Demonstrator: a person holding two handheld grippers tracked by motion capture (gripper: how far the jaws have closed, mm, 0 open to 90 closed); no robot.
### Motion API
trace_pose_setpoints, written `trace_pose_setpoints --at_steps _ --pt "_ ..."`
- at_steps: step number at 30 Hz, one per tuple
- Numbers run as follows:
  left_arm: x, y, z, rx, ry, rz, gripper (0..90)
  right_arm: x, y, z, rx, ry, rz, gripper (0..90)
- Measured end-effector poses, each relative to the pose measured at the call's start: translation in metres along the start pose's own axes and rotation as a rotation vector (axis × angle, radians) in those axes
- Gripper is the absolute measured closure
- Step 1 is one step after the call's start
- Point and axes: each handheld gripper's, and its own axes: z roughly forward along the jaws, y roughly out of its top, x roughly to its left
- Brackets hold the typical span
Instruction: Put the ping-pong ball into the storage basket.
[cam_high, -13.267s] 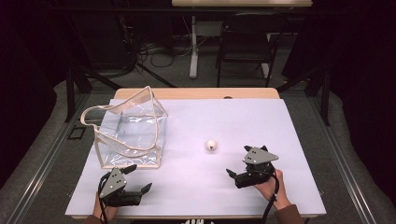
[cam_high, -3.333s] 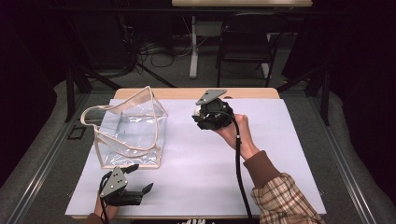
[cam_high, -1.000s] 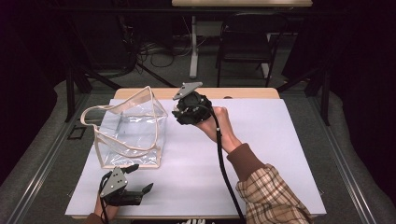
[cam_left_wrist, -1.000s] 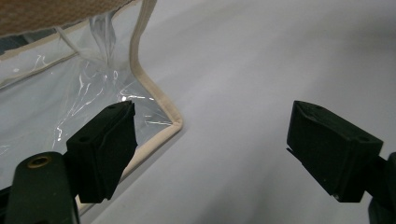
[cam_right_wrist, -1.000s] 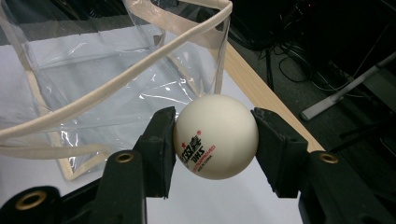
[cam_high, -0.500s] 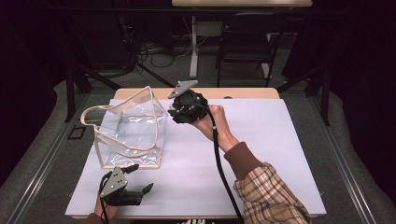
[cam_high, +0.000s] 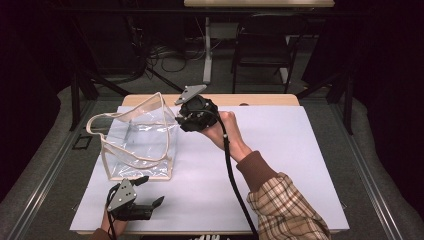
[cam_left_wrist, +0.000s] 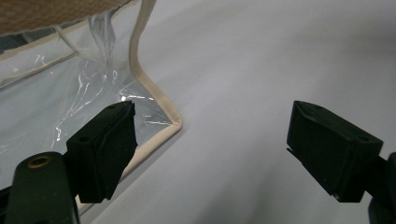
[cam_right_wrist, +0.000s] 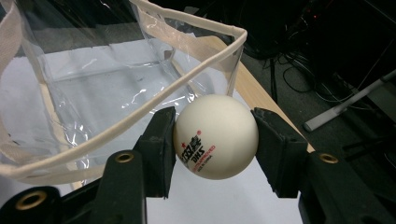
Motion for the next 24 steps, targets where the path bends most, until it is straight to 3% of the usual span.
trace_pose_setpoints --at_steps 24 --pt "0.000 0.000 0.000 0.000 0.000 0.002 16.2 0.008 0.015 0.006 -0.005 0.026 -0.012 50.8"
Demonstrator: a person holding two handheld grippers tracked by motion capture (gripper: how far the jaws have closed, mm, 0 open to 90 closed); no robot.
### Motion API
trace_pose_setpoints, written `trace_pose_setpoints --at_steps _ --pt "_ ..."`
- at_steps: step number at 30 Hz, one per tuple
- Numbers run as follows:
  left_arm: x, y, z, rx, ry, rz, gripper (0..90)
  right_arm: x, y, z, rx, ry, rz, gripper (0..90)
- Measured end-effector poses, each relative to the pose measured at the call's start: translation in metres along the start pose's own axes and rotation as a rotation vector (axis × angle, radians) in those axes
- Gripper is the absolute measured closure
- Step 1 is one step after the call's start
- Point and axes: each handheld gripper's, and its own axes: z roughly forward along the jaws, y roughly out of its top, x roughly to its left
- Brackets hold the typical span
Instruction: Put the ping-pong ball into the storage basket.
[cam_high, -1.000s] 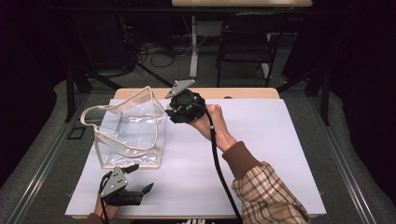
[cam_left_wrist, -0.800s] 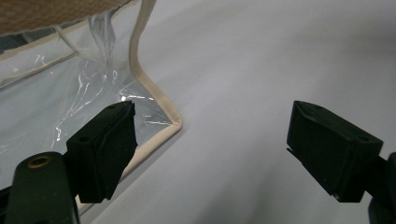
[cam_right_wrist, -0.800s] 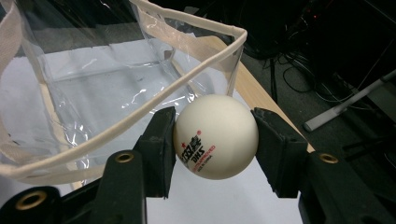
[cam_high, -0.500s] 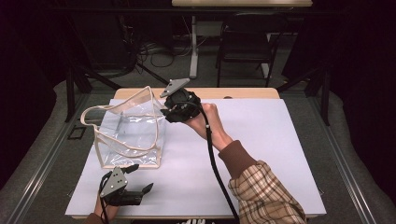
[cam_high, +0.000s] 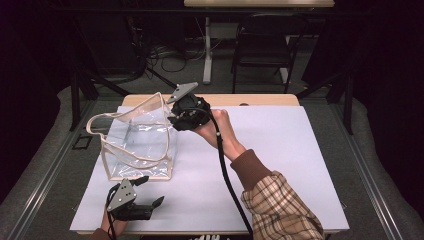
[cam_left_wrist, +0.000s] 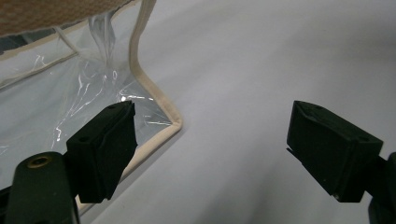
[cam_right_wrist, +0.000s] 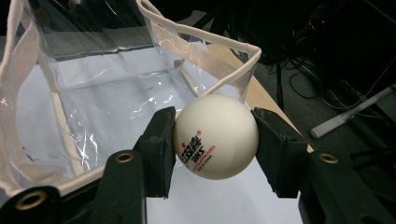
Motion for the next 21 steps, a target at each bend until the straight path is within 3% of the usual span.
trace_pose_setpoints --at_steps 21 --pt "0.000 0.000 0.000 -0.002 -0.002 -0.001 16.1 0.011 0.010 0.013 0.007 0.030 -0.023 50.9"
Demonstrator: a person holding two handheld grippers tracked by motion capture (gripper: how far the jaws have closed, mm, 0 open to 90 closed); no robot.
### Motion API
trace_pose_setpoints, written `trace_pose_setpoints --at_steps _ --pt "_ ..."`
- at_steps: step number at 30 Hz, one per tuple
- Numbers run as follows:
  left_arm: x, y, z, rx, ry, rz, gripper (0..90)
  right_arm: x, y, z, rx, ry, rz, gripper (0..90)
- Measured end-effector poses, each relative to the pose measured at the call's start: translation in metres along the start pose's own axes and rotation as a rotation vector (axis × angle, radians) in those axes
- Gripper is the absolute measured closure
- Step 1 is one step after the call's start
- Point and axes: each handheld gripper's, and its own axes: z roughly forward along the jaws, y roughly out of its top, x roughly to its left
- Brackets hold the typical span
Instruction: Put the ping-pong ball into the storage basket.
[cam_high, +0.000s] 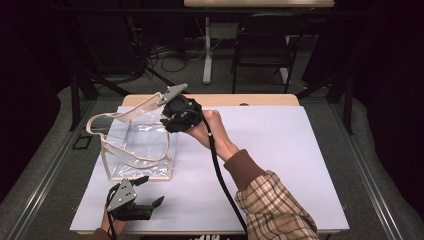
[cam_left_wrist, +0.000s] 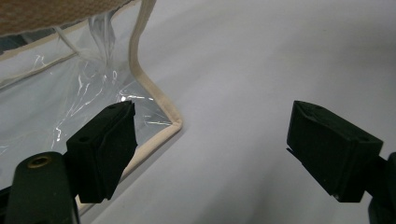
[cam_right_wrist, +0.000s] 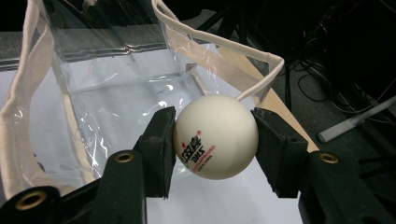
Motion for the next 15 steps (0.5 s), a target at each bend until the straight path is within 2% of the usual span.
trace_pose_setpoints --at_steps 15 --pt "-0.0001 -0.0001 0.0000 0.000 -0.001 -0.002 16.2 0.0084 0.0059 0.0073 0.009 0.018 -0.008 50.8"
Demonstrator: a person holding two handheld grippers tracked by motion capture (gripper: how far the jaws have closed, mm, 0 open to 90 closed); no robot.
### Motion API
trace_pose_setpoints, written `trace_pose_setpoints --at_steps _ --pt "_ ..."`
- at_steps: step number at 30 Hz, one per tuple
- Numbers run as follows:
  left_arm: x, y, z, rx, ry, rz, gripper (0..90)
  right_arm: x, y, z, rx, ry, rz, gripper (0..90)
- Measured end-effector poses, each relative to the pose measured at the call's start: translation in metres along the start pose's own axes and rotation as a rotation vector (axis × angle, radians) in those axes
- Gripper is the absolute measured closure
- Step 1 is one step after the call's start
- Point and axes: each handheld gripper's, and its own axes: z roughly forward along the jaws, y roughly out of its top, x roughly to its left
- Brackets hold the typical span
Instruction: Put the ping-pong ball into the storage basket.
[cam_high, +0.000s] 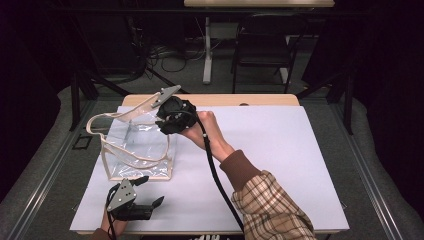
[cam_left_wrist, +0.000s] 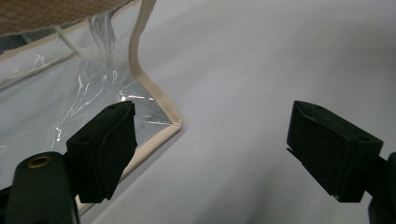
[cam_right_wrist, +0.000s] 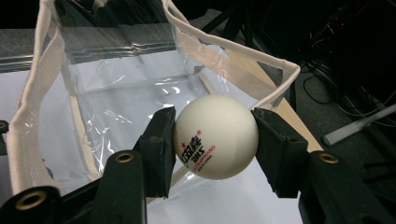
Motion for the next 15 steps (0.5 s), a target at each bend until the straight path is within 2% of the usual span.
trace_pose_setpoints --at_steps 15 --pt "0.000 0.000 0.000 0.000 0.000 0.003 16.2 0.011 0.004 0.010 0.013 0.022 -0.021 50.8"
